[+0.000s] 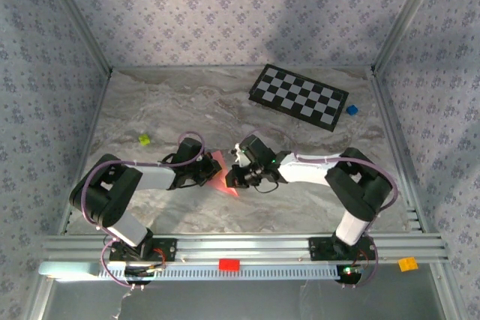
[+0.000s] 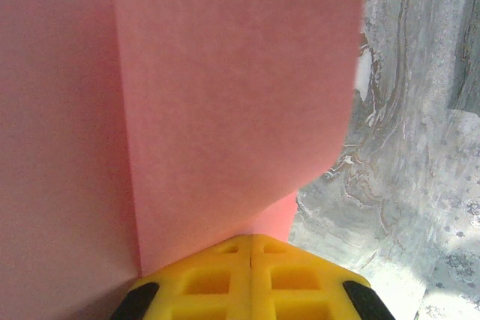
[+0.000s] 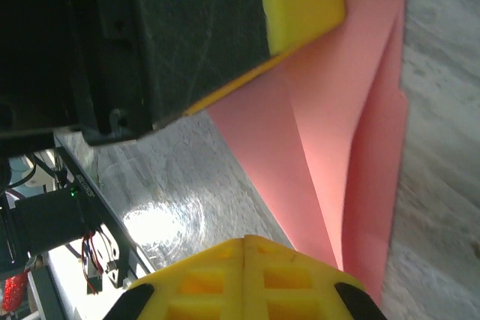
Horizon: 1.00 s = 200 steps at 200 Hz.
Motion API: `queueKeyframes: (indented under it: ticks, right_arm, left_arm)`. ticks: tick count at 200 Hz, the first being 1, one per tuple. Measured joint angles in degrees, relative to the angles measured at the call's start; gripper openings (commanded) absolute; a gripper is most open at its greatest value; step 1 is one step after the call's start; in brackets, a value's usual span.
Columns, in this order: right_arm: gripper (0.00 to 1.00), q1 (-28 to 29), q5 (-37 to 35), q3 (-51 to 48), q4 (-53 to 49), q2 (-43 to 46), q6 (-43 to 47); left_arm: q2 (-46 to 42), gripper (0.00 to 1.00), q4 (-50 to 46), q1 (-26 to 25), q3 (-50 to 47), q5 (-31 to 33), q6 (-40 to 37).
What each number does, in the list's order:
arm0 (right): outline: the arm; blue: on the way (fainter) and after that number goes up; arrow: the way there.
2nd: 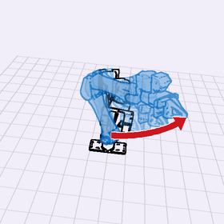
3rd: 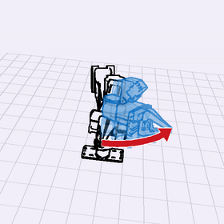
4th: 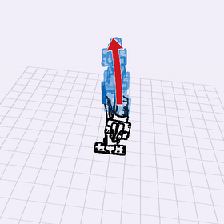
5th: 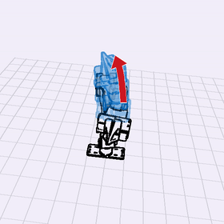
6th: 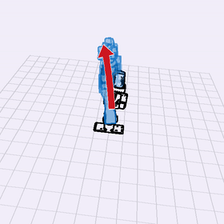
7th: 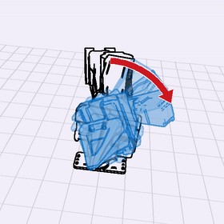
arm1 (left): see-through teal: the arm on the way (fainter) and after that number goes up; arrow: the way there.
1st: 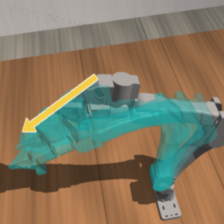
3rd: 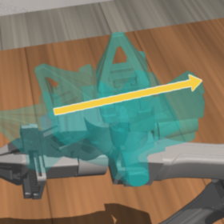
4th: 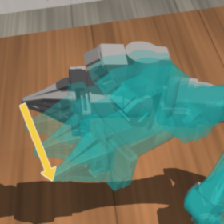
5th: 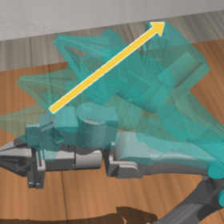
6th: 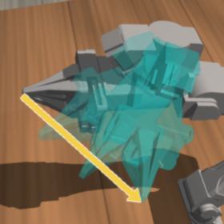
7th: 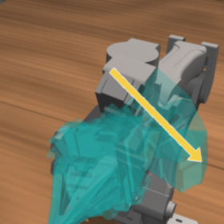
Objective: Fold a paper plane with a square sheet of paper (pick it up from the middle)
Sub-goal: Fourth fold the wing at the center of the table.
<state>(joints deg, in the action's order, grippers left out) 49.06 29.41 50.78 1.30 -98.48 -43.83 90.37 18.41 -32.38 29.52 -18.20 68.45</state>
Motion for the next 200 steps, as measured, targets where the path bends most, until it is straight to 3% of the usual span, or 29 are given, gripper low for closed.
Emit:
queueKeyframes:
  ticks: [73, 200]
  right_arm:
    - [0.04, 0.15, -0.66, 2.23, -0.72, -4.83, -0.07]
    - [0.04, 0.57, -0.68, -7.21, 8.83, -2.27, -3.28]
  left_arm:
    - [0.0, 0.0, 0.0, 0.0, 0.0, 0.0, 0.0]
    - [0.0, 0.0, 0.0, 0.0, 0.0, -0.02, 0.0]
